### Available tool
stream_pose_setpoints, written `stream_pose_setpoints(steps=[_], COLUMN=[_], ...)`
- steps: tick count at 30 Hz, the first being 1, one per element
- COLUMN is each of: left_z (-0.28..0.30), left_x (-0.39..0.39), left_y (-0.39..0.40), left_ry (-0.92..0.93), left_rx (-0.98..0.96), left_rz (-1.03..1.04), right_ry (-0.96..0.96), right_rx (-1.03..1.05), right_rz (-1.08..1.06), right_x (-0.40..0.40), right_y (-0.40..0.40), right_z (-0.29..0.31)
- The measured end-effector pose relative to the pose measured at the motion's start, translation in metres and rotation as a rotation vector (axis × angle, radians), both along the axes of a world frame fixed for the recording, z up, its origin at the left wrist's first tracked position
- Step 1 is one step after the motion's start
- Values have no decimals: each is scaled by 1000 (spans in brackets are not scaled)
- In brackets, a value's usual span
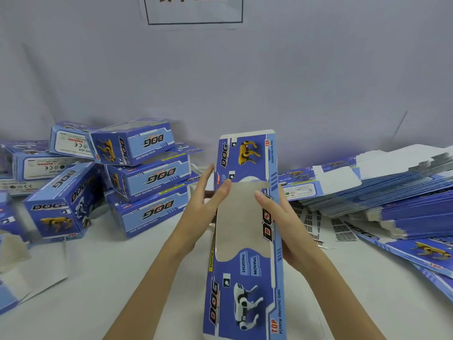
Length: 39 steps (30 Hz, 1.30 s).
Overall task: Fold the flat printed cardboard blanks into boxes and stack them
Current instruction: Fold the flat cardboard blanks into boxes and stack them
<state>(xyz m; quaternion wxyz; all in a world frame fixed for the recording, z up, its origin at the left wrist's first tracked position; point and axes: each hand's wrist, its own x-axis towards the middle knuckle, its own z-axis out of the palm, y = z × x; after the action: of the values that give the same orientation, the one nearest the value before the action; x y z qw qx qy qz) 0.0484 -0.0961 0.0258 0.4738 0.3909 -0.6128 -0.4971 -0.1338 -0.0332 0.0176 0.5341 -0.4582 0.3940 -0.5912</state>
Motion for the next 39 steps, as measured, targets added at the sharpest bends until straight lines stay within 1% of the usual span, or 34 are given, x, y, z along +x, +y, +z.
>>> stream_pose_setpoints(steps=[6,11,15,18,22,26,30,34,35,39], left_z=[-4,-1,-2,-2,0,-8,-9,1,-1,-4], left_x=[-3,0,1,2,1,1,6,-2,-2,-14], left_y=[-1,-2,-3,-3,-4,-6,-4,-11,-14,0], left_ry=[-10,-39,-11,19,28,5,-16,-52,-37,-27], left_rx=[-3,62,71,89,103,66,62,88,107,140], left_rz=[-28,-98,-118,-103,-57,-121,-91,-47,-39,-83], right_ry=[14,-12,16,59,61,109,160,121,115,115], right_rx=[62,44,47,8,-65,-95,-91,-22,-16,-41], right_rz=[-64,-53,-81,-159,-161,-155,-228,-141,-132,-141], right_x=[-5,-5,-3,-1,-2,2,1,0,1,6], right_y=[-4,-6,-6,-6,-5,-3,-3,-2,-3,-9], right_z=[-4,-4,-6,-6,-5,-4,-5,-4,-5,-11])
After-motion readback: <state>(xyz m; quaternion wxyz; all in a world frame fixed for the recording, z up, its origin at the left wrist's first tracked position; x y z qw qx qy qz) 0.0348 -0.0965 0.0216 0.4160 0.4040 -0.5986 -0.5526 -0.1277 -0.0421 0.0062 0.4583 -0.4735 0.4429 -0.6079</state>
